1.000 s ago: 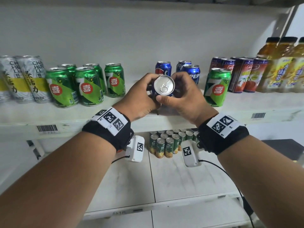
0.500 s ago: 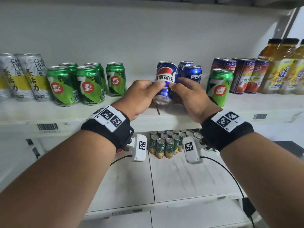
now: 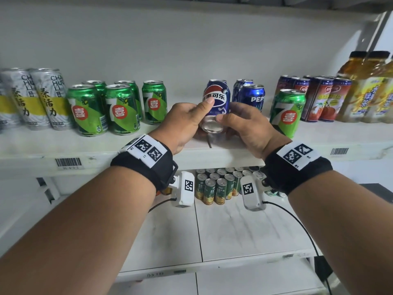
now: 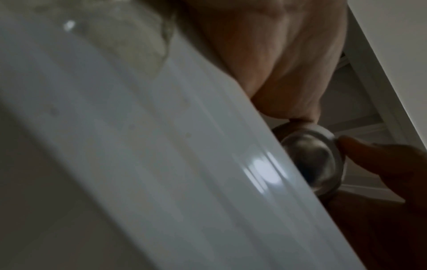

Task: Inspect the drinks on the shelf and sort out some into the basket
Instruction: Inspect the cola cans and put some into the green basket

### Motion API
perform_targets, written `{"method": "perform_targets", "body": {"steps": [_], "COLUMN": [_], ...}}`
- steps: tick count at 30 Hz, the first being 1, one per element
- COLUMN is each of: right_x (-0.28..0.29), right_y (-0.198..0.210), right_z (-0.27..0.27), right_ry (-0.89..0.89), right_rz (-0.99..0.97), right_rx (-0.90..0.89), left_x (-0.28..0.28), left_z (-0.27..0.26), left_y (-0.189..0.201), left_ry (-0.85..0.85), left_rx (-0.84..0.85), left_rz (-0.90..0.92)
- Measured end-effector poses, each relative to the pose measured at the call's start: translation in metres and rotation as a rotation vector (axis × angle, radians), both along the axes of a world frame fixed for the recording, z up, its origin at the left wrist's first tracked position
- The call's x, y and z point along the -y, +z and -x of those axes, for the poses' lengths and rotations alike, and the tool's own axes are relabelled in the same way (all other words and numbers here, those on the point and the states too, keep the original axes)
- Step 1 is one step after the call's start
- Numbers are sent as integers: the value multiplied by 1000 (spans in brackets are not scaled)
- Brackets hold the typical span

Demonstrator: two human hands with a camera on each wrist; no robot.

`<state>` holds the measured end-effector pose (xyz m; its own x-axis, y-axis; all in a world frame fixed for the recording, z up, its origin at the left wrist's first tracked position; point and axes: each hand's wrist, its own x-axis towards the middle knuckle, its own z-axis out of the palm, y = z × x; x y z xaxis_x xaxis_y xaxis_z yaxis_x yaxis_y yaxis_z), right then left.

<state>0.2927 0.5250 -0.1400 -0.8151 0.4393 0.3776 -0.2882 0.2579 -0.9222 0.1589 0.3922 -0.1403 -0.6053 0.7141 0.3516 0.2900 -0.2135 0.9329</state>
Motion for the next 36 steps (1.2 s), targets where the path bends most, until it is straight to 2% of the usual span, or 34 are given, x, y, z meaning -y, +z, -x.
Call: {"method": "perform_targets", "body": {"steps": [9, 16, 22, 27, 36], "right_x": [-2, -2, 1, -2, -1], "right_y": [-1, -4, -5, -6, -3], "right_z": [-1, -2, -3, -5, -6], "right_ry": [-16, 16, -18, -5, -35], "right_rz": [67, 61, -73, -128, 4], "right_rx": [-111, -200, -152, -117, -180], "left_x": [5, 9, 7, 6, 8], "left_z": [-6, -9, -9, -11, -8], "left_y": [3, 1, 1, 2, 1], "left_ry": [-64, -30, -14, -30, -18], "left_rx": [10, -246, -371, -368, -383], "left_rz": [1, -5, 61, 75, 93]}}
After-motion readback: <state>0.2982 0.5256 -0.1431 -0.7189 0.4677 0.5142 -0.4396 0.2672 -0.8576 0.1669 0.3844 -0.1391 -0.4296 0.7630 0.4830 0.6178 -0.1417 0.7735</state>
